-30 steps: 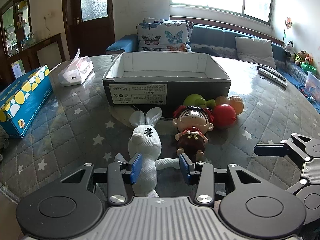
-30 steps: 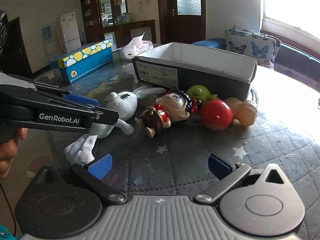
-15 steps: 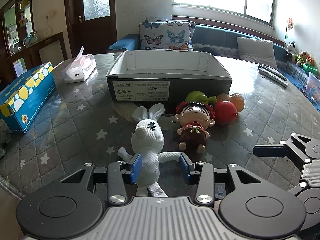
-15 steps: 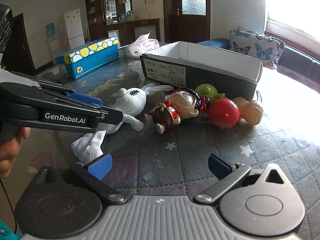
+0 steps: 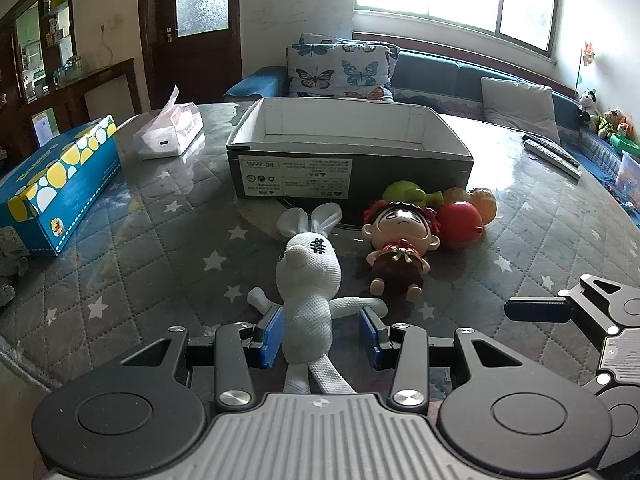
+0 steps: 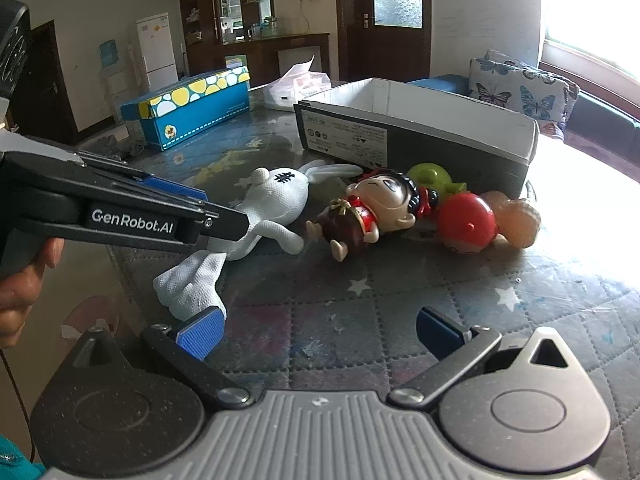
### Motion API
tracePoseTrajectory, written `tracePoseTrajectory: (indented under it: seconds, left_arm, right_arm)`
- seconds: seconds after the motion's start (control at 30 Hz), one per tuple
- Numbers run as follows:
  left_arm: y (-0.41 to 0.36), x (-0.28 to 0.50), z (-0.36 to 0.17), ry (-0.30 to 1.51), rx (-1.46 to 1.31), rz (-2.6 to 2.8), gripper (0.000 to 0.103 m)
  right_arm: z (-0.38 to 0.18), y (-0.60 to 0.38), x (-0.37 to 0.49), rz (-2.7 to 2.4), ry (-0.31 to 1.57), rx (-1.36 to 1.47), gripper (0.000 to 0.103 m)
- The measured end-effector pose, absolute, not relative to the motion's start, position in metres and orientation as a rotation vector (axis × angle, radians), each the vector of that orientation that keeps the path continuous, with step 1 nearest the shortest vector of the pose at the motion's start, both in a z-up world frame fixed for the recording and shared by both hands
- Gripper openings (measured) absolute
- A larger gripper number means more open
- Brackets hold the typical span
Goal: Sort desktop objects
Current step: 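Lift the bunny plush with the left gripper toward the shoebox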
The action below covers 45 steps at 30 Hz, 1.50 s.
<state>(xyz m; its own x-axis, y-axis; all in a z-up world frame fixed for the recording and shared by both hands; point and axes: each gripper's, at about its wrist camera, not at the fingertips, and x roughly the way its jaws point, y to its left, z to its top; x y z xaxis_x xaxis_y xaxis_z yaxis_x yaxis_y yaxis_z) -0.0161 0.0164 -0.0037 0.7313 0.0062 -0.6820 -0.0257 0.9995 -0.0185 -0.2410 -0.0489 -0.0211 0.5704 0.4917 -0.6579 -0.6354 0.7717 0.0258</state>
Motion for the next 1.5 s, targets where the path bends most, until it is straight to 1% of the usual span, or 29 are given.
tracePoseTrajectory:
  seconds: [0.13,0.23,0.53,0.87,0.9,0.97,1.1,1.13,1.33,1.4,1.5]
  left_arm:
    - [0.021,-0.015,-0.004,0.752,-0.036,0.023,0.044]
    - [0.025,-0.015,-0.003,0.752,-0.047,0.027,0.044]
    - [0.039,-0.012,0.001,0.757,-0.08,0.02,0.044]
    - [0.043,0.0,-0.013,0.835,-0.112,-0.022,0.044]
    - [0.043,0.002,-0.015,0.843,-0.115,-0.025,0.043]
    - [0.044,0.006,-0.02,0.863,-0.119,-0.031,0.038]
    - [0.048,0.009,-0.025,0.874,-0.129,-0.059,0.03]
    - [0.05,0.009,-0.024,0.87,-0.122,-0.065,0.029]
    - [0.052,0.01,-0.02,0.843,0.05,-0.08,0.027]
    - [0.054,0.01,-0.022,0.844,0.09,-0.1,0.027]
    - [0.058,0.01,-0.025,0.847,0.119,-0.122,0.031]
  right_arm:
    - [-0.022,-0.043,-0.263,0.671,0.702,-0.227,0.103]
    - [-0.022,-0.045,-0.241,0.679,0.704,-0.229,0.103]
    - [-0.021,-0.03,-0.221,0.727,0.709,-0.231,0.103]
    - [-0.016,-0.005,-0.234,0.74,0.723,-0.237,0.102]
    - [-0.017,-0.008,-0.232,0.738,0.726,-0.235,0.102]
    - [-0.018,-0.009,-0.23,0.732,0.733,-0.229,0.102]
    - [-0.021,-0.013,-0.224,0.728,0.748,-0.216,0.098]
    - [-0.021,-0.019,-0.216,0.728,0.75,-0.214,0.098]
    - [-0.015,0.0,-0.247,0.729,0.746,-0.213,0.096]
    - [-0.013,-0.003,-0.243,0.729,0.746,-0.207,0.096]
    - [-0.007,0.008,-0.249,0.734,0.746,-0.199,0.095]
